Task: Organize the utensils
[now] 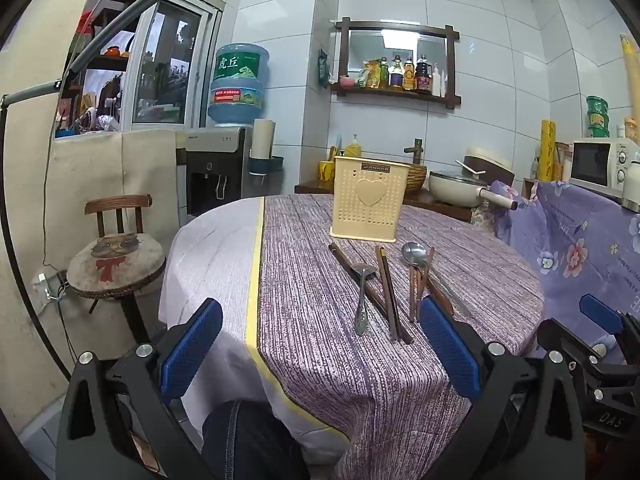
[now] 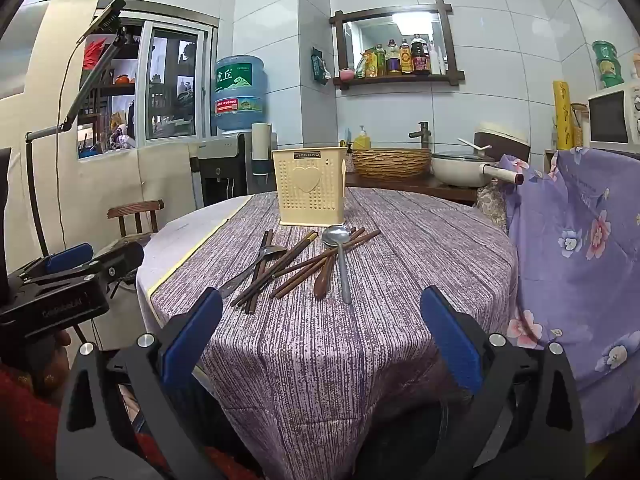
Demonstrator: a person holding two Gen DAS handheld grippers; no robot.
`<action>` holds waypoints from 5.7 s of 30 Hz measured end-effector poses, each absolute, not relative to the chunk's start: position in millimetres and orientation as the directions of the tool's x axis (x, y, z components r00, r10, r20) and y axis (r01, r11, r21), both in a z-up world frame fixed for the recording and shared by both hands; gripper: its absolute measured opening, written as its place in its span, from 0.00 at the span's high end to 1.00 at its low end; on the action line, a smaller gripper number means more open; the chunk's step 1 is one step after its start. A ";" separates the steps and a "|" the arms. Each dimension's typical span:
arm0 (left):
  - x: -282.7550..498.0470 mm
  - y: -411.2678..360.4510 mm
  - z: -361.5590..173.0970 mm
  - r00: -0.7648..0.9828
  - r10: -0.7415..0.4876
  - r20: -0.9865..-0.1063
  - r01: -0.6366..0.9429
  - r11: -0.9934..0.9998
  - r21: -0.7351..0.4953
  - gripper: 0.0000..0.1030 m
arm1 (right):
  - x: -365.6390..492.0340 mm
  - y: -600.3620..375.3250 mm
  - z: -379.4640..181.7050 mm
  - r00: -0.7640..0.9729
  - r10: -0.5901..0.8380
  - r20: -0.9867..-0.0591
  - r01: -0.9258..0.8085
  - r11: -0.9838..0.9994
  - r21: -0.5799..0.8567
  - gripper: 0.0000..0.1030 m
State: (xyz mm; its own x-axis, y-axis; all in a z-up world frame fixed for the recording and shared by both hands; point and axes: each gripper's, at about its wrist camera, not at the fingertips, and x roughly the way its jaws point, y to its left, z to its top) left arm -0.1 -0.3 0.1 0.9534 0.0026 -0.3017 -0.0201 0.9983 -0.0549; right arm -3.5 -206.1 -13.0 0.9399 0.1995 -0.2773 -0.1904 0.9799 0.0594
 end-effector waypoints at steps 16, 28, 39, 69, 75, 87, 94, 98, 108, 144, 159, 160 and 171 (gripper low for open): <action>-2.8 1.8 1.5 0.956 0.005 -0.292 -0.028 0.997 -0.076 0.05 | -2.9 -204.8 -13.6 0.940 0.202 -0.276 -0.193 0.979 0.059 0.05; -3.2 0.9 2.8 0.957 0.006 -0.291 -0.029 0.997 -0.076 0.05 | -2.9 -204.3 -13.9 0.940 0.200 -0.276 -0.192 0.980 0.057 0.05; -3.3 1.5 2.2 0.957 0.005 -0.290 -0.028 0.997 -0.076 0.05 | -4.1 -205.1 -13.7 0.940 0.200 -0.276 -0.192 0.980 0.056 0.05; -3.4 2.0 1.6 0.957 0.003 -0.291 -0.027 0.997 -0.076 0.05 | -2.5 -206.1 -13.4 0.939 0.202 -0.279 -0.193 0.979 0.057 0.05; -5.0 4.1 1.1 0.955 0.005 -0.297 -0.030 0.996 -0.079 0.05 | -5.2 -200.9 -12.3 0.938 0.204 -0.282 -0.196 0.979 0.056 0.05; 0.0 6.8 -5.5 0.950 0.002 -0.312 -0.027 0.997 -0.078 0.05 | 3.0 -200.4 -20.3 0.935 0.207 -0.288 -0.199 0.978 0.057 0.05; 2.2 6.1 -8.9 0.946 0.000 -0.325 -0.026 0.997 -0.075 0.05 | 5.2 -200.6 -21.7 0.930 0.211 -0.300 -0.203 0.977 0.058 0.05; 5.9 6.0 -11.5 0.938 -0.030 -0.347 0.001 0.997 -0.084 0.05 | 10.2 -199.9 -20.7 0.925 0.213 -0.315 -0.206 0.977 0.056 0.05; 30.4 13.8 -25.7 0.898 -0.005 -0.439 -0.032 0.997 -0.076 0.05 | 60.7 -222.6 -21.6 0.889 0.175 -0.423 -0.130 0.982 0.134 0.05; 194.9 -13.1 -24.8 0.636 -0.147 -0.757 0.152 0.986 -0.064 0.36 | 272.5 -198.8 -13.5 0.669 0.240 -0.704 -0.215 0.968 0.127 0.31; 224.4 -21.8 -33.4 0.623 -0.106 -0.775 0.108 0.993 -0.049 0.44 | 303.5 -219.0 -38.9 0.617 0.146 -0.773 -0.117 0.989 0.093 0.34; 225.7 -18.1 -32.8 0.622 -0.114 -0.775 0.100 0.993 -0.066 0.44 | 304.0 -222.7 -39.6 0.617 0.144 -0.774 -0.112 0.989 0.096 0.34; 235.1 14.6 -30.4 0.636 -0.053 -0.770 0.001 0.998 -0.067 0.51 | 311.6 -257.9 -40.7 0.609 0.123 -0.784 -0.071 0.992 0.101 0.49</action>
